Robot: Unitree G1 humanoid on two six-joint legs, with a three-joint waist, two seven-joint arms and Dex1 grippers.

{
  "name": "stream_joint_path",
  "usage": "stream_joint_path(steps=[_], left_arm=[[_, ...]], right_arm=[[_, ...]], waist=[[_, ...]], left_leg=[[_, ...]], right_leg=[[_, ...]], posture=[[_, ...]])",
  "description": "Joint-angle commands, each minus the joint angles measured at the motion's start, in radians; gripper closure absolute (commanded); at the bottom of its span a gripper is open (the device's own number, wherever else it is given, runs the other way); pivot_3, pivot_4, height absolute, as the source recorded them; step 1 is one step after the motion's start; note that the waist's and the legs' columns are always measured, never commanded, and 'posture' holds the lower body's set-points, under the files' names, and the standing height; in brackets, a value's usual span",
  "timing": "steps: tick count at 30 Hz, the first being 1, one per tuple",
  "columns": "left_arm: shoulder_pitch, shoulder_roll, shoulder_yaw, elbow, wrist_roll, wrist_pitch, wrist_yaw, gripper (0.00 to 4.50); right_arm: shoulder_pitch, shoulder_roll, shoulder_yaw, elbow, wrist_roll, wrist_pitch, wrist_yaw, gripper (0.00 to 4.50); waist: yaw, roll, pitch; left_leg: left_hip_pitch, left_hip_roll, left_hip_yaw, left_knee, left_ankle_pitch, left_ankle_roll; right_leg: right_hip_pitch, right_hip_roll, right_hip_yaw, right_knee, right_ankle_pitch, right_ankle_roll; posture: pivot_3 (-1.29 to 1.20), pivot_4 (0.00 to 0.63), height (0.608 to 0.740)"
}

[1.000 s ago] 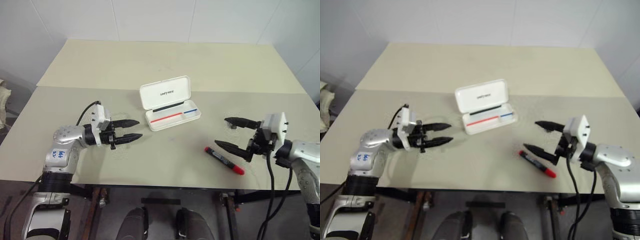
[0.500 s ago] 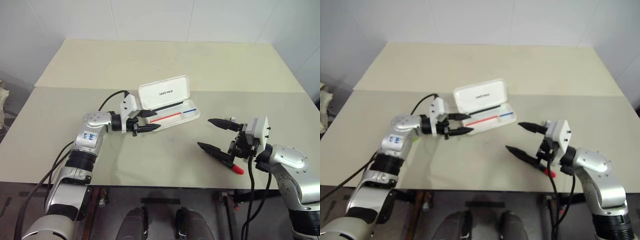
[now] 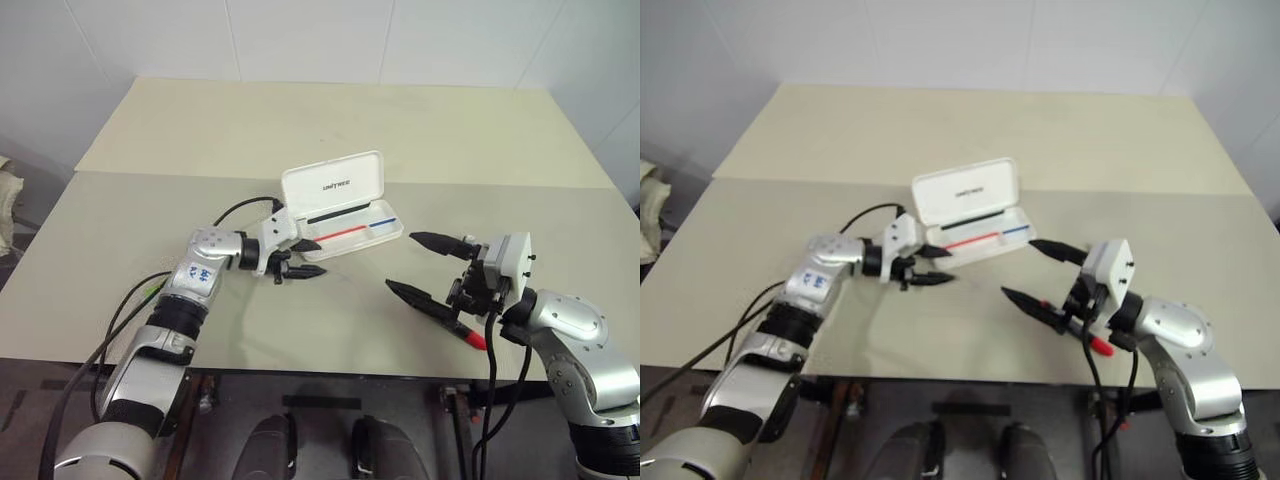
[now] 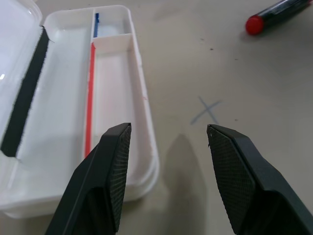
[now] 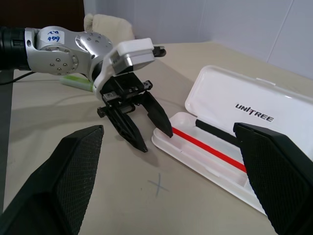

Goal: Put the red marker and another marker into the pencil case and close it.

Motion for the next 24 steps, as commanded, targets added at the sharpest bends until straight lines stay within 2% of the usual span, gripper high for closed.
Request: stream_joint_path(steps=[1,15,18,24], left_arm=[[-0.043,-0.022,-0.001,0.028,0.017,-0.026,0.017,1.98],[-0.160,-0.038,-0.067,0.142,0.129,0.008,0.009,1.98],[-0.184,-0.025,-0.087,0.153,0.175,0.024,0.025,2.59],[-0.187,-0.004,-0.123,0.110,0.216,0.066,-0.012,4.48]], right_arm=[[0.002,0.003,-0.010,-0.048,0.000,-0.023,-0.012,0.00],[-0.041,0.015,-0.001,-0.036,-0.019,-0.042,-0.025,0.00],[-0.048,0.013,-0.005,-0.031,-0.021,-0.047,-0.020,0.00],[-0.059,0.009,-0.010,-0.021,-0.021,-0.053,-0.014,0.00]], waist=[[0.000,0.000,0.000],[-0.002,0.000,0.000],[-0.001,0.000,0.000],[-0.003,0.000,0.000]], left_leg=[[0.000,0.000,0.000,0.000,0.000,0.000],[0.000,0.000,0.000,0.000,0.000,0.000],[-0.001,0.000,0.000,0.000,0.000,0.000],[0.000,0.000,0.000,0.001,0.000,0.000]], right_leg=[[0.000,0.000,0.000,0.000,0.000,0.000],[0.000,0.001,0.000,0.000,0.000,0.000],[-0.001,0.001,0.000,0.001,0.000,0.000],[-0.001,0.001,0.000,0.002,0.000,0.000]], posture=[[0.00,0.150,0.740],[0.00,0.150,0.740],[0.00,0.150,0.740],[0.00,0.150,0.740]])
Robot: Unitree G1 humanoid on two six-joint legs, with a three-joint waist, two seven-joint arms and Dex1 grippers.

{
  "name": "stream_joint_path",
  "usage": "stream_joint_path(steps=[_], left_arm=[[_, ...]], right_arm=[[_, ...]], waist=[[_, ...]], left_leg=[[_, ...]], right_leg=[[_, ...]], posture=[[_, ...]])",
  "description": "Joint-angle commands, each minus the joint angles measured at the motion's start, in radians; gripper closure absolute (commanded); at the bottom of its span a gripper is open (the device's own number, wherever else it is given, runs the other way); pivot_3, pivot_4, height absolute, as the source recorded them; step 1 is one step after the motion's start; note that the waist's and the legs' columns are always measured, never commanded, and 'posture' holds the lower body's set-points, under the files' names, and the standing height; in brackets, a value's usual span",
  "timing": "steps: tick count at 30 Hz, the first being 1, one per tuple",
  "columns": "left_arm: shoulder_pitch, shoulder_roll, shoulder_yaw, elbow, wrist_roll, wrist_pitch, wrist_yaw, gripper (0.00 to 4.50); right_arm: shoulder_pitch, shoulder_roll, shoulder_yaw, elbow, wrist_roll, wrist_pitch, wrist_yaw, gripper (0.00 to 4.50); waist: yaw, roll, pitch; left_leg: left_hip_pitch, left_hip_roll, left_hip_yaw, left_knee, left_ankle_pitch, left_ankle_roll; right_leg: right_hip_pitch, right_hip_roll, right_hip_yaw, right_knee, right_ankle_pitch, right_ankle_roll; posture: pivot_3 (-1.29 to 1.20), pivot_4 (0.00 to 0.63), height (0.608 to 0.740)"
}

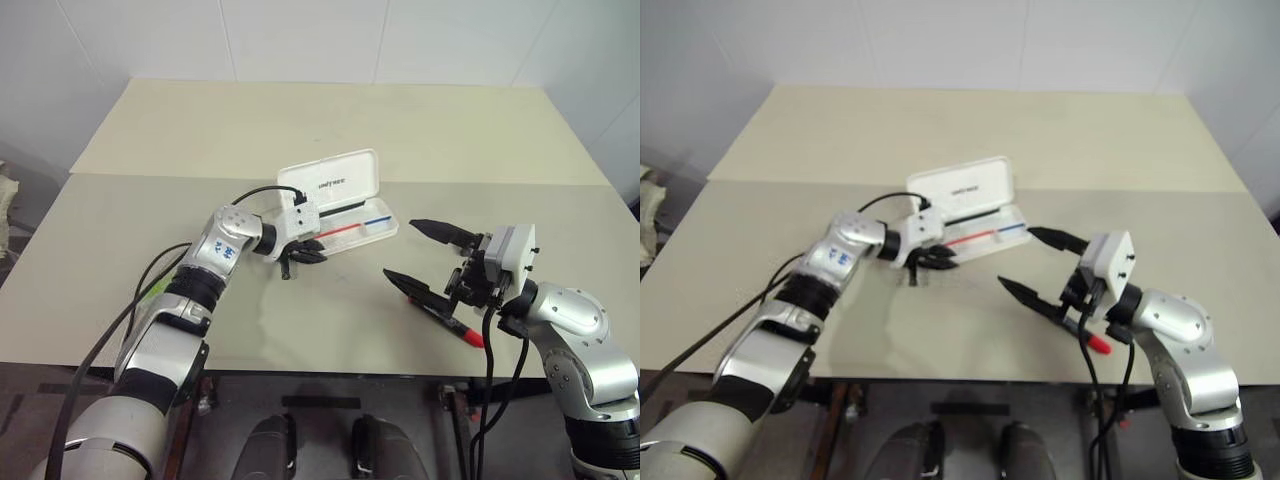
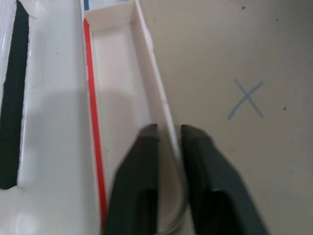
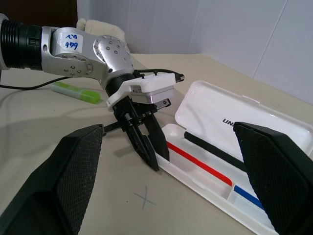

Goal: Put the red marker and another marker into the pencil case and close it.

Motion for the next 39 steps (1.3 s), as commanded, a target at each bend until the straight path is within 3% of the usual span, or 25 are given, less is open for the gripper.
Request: stream_joint_path(steps=[1,14,25,39], left_arm=[[-0.011,0.022,-0.026,-0.044,0.033,0.030,-0.022,4.48],[0.071,0.044,-0.027,-0.280,-0.008,0.169,-0.081,4.48],[0.273,0.227,-0.013,-0.661,-0.067,0.297,-0.173,4.48],[0.387,0.239,-0.023,-0.676,-0.123,0.134,-0.201,4.48]], right_arm=[[-0.018,-0.003,-0.013,-0.014,0.002,-0.028,0.005,0.00],[-0.024,-0.008,-0.011,0.005,0.006,-0.032,0.028,0.00],[-0.007,-0.012,-0.017,0.001,0.026,-0.010,0.045,0.00],[0.004,-0.017,-0.019,-0.020,0.050,0.021,0.050,0.00]], waist=[[0.000,0.000,0.000],[-0.001,0.000,0.000],[-0.003,0.000,0.000],[0.002,0.000,0.000]], left_leg=[[0.000,0.000,0.000,0.000,0.000,0.000],[-0.001,0.000,0.001,0.000,0.000,0.000],[0.000,0.000,0.000,0.000,0.000,0.000],[0.000,0.000,0.001,0.000,0.000,0.000]], right_leg=[[0.000,0.000,0.000,0.000,0.000,0.000],[0.000,0.000,0.000,0.000,-0.001,0.001],[-0.001,-0.001,0.002,0.001,-0.001,0.000],[-0.001,-0.001,0.011,0.000,-0.001,0.000]], posture=[[0.00,0.150,0.740],[0.00,0.150,0.740],[0.00,0.150,0.740],[0.00,0.150,0.740]])
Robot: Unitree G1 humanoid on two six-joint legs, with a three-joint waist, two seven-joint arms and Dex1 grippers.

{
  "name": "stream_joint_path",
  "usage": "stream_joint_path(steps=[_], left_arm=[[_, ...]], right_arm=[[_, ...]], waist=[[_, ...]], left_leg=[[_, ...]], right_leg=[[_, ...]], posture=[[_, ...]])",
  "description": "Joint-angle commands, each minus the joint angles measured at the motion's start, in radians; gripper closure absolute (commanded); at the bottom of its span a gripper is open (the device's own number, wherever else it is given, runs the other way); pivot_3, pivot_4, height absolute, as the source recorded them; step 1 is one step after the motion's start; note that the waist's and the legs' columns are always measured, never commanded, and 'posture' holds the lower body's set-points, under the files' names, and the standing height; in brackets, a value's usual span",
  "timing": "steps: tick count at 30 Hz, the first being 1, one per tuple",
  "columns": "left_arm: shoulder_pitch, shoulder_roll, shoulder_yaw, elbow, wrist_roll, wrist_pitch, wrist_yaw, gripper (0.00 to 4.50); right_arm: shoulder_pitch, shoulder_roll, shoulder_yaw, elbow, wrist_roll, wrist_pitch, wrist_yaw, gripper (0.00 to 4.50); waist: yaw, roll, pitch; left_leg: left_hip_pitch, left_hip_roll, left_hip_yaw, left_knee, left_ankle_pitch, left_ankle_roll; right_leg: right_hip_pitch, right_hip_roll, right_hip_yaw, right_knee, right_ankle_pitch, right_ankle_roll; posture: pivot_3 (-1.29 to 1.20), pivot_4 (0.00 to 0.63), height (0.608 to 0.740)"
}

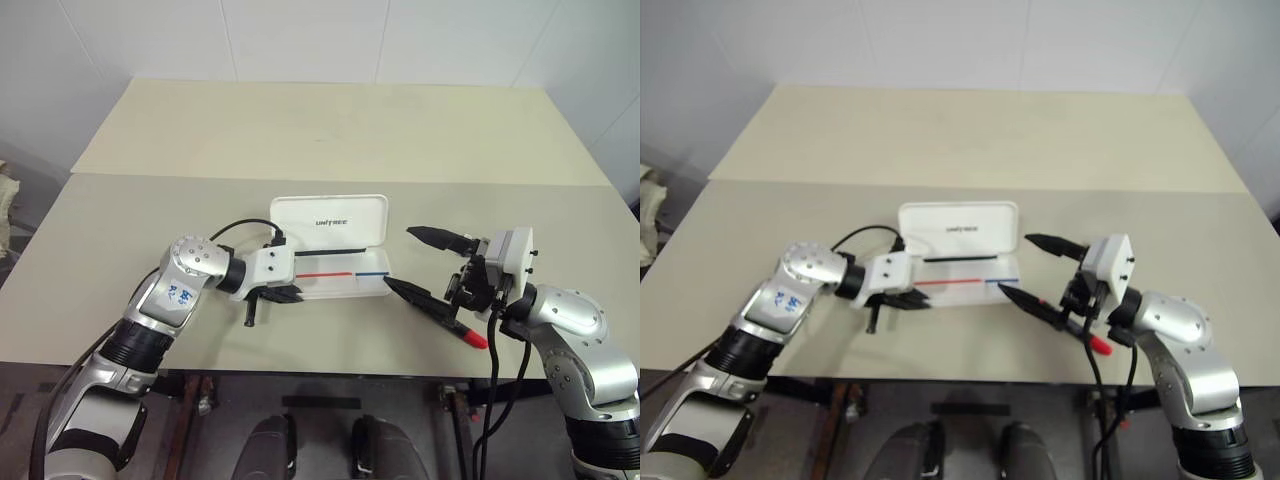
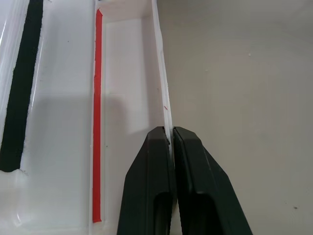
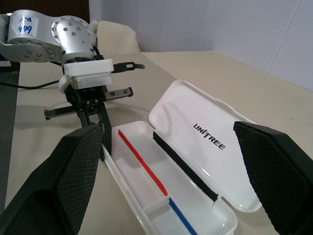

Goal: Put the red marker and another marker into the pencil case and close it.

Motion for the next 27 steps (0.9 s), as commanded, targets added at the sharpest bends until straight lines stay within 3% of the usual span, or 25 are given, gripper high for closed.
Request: stream_joint_path(steps=[1,6,12,13,24,25,27], left_arm=[[0.007,-0.015,-0.020,0.025,-0.034,-0.063,-0.040,4.48],[-0.003,-0.031,-0.024,0.084,-0.034,-0.122,-0.058,4.48],[0.001,-0.031,-0.022,0.077,-0.037,-0.017,-0.055,4.48],[0.004,-0.032,-0.023,0.068,-0.039,0.003,-0.053,3.98],[0.011,-0.061,0.011,-0.043,-0.130,0.143,-0.041,0.31],[0.014,-0.059,0.013,-0.054,-0.140,0.148,-0.046,0.03],[0.022,-0.052,0.017,-0.081,-0.160,0.165,-0.054,0.03]], right_arm=[[-0.004,-0.014,-0.018,-0.039,0.020,0.002,-0.001,0.00],[-0.005,-0.013,-0.019,-0.044,0.019,0.006,-0.004,0.00],[0.001,-0.014,-0.022,-0.051,0.018,0.008,-0.012,0.00],[0.000,-0.014,-0.022,-0.051,0.018,0.008,-0.012,0.00],[-0.016,-0.010,-0.012,-0.035,0.010,0.005,-0.013,0.00],[-0.016,-0.009,-0.011,-0.034,0.010,0.004,-0.012,0.00],[-0.017,-0.008,-0.009,-0.031,0.009,0.004,-0.011,0.00]], waist=[[0.002,0.000,0.000],[0.003,0.000,0.000],[0.002,0.000,0.000],[0.001,0.000,0.000],[0.000,0.000,0.000],[-0.001,0.000,0.000],[-0.003,0.000,0.000]], left_leg=[[0.000,0.000,0.000,0.000,0.000,0.000],[0.000,0.000,0.000,0.000,0.000,0.000],[0.001,-0.001,0.000,0.001,0.000,0.000],[0.001,-0.001,0.000,0.001,0.000,0.000],[0.001,0.000,0.000,0.001,0.000,0.000],[0.001,0.000,0.000,0.001,0.000,0.000],[0.001,0.000,0.000,0.000,0.000,0.000]], right_leg=[[0.000,0.000,0.000,0.000,0.000,0.000],[0.000,-0.001,0.000,0.000,0.000,0.000],[0.001,0.000,0.000,0.001,0.000,0.000],[0.001,0.000,0.000,0.001,0.000,0.000],[0.001,0.000,0.000,0.002,0.000,0.000],[0.001,0.000,0.000,0.002,0.000,0.000],[0.001,0.000,0.001,0.001,0.000,0.000]], posture=[[0.00,0.150,0.740],[0.00,0.150,0.740],[0.00,0.150,0.740],[0.00,0.150,0.740],[0.00,0.150,0.740],[0.00,0.150,0.740],[0.00,0.150,0.740]])
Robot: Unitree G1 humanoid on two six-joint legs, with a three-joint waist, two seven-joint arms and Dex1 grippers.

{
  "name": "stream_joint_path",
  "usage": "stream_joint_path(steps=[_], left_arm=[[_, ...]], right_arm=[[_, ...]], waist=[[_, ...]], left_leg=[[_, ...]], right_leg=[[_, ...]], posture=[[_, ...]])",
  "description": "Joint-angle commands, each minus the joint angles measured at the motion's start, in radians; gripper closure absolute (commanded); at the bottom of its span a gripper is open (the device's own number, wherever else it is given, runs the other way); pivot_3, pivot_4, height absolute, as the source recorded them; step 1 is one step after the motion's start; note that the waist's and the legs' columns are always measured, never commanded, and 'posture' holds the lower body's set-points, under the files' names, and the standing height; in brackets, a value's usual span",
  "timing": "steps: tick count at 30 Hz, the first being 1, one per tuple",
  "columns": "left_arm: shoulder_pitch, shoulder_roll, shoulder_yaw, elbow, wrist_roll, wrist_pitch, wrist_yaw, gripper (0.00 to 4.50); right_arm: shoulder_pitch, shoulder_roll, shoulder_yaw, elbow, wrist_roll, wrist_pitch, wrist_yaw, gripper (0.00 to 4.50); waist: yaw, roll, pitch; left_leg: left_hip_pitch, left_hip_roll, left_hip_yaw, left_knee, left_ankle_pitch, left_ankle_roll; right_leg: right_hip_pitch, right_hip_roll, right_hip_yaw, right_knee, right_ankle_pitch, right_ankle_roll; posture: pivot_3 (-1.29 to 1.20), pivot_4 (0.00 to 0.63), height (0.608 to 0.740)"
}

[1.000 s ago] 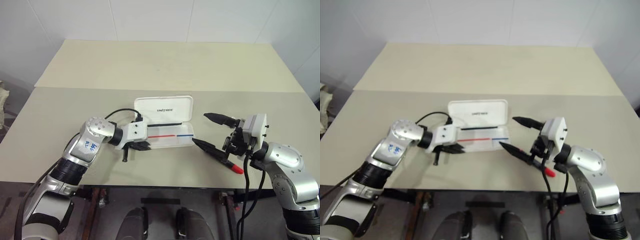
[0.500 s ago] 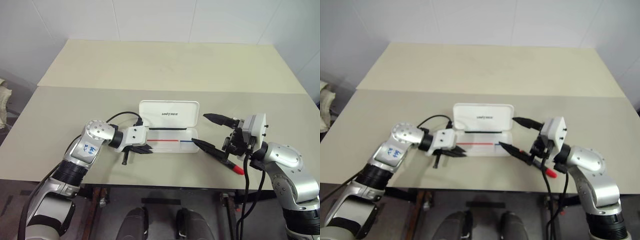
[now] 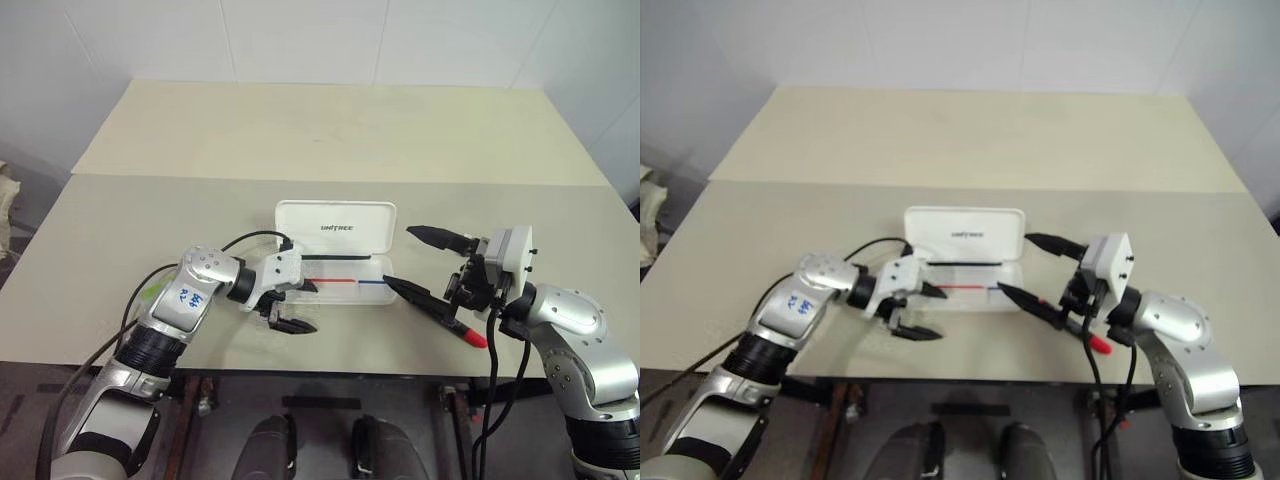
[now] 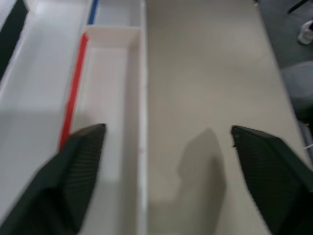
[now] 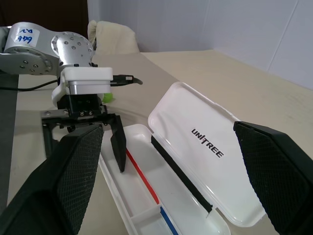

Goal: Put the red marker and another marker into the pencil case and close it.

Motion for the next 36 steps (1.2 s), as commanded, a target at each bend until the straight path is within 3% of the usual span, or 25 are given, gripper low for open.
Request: stream_joint_path(steps=[1,12,18,24,36], left_arm=[[0.017,0.017,0.017,-0.074,-0.054,0.025,-0.020,0.03],[0.074,0.080,0.108,-0.170,-0.207,0.047,-0.060,0.03],[0.122,0.106,0.239,-0.134,-0.301,-0.042,-0.079,0.03],[0.155,0.136,0.378,-0.065,-0.424,-0.085,-0.154,0.03],[0.191,0.248,0.472,0.003,-0.491,-0.072,-0.228,0.03]], right_arm=[[-0.013,-0.007,-0.008,-0.023,0.009,-0.007,0.000,0.00],[0.067,-0.039,-0.071,-0.022,0.035,0.040,-0.008,0.00],[0.217,-0.074,-0.161,-0.023,0.049,0.068,-0.010,0.00],[0.316,-0.084,-0.198,0.109,-0.001,0.017,0.030,0.00],[0.198,-0.069,-0.107,0.444,-0.105,-0.120,0.136,0.00]], waist=[[-0.001,0.000,0.000],[0.001,0.000,0.000],[0.002,0.000,0.000],[-0.003,0.000,0.000],[-0.011,0.000,0.000]], left_leg=[[0.000,0.000,0.000,0.000,0.000,0.000],[0.000,0.000,0.000,-0.001,0.000,0.000],[0.000,0.000,0.000,-0.001,-0.001,0.000],[0.002,0.001,0.001,-0.001,-0.001,-0.001],[0.003,0.001,0.001,-0.002,-0.002,-0.003]], right_leg=[[0.000,0.000,0.000,0.000,0.000,0.000],[0.000,0.000,0.001,-0.001,0.000,0.000],[0.000,-0.001,0.001,-0.002,0.000,0.000],[0.001,0.000,0.002,-0.001,0.000,-0.001],[0.001,0.000,0.003,-0.002,0.000,-0.001]], posture=[[0.00,0.150,0.740],[0.00,0.150,0.740],[0.00,0.150,0.740],[0.00,0.150,0.740],[0.00,0.150,0.740]])
